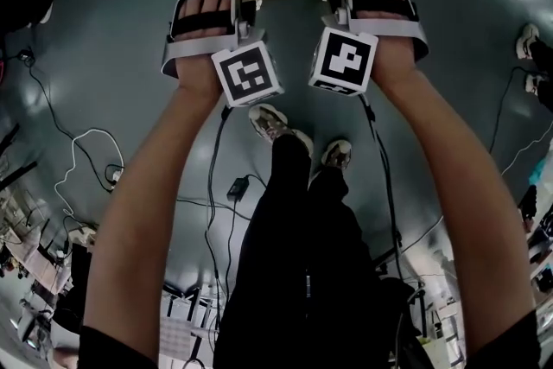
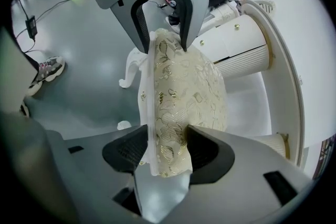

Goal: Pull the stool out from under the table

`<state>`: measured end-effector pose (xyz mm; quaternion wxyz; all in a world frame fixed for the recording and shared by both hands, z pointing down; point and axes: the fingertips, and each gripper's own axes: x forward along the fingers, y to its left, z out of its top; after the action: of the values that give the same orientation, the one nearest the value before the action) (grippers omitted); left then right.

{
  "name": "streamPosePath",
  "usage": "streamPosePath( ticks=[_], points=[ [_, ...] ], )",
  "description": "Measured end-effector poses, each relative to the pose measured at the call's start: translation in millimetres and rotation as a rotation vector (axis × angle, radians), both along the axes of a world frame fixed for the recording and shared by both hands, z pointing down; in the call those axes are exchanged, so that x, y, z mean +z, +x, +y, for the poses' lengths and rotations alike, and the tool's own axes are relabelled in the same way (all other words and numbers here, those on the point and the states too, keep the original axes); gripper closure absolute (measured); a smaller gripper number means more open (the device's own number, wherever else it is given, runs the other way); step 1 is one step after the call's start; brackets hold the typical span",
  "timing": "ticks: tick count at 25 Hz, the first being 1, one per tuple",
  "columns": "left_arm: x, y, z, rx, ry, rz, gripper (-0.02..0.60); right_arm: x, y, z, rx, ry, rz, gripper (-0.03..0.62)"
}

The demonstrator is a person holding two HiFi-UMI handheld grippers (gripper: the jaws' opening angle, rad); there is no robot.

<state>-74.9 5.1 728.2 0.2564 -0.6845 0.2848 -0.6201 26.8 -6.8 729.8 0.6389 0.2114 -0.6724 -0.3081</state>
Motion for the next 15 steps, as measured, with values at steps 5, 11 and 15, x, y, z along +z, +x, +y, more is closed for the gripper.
streamPosePath(
  ticks=[5,11,15],
  points=[
    [3.6,-1.4,9.3,-0.039,-0.007,-0.049,0.307,1.6,1.6,7.4,-0.008,0.008,-0.006,0.358],
    [2.1,-3.7,21.2,-0.048,0.019,-0.096,0.311,0.3,2.8,21.8,-0.023,0.010,-0.003,0.358],
    [2.5,3.8,44.8,-0.031,0.015,-0.054,0.313,-2.9,4.0,42.9,-0.034,0.018,-0.056,0.358]
  ],
)
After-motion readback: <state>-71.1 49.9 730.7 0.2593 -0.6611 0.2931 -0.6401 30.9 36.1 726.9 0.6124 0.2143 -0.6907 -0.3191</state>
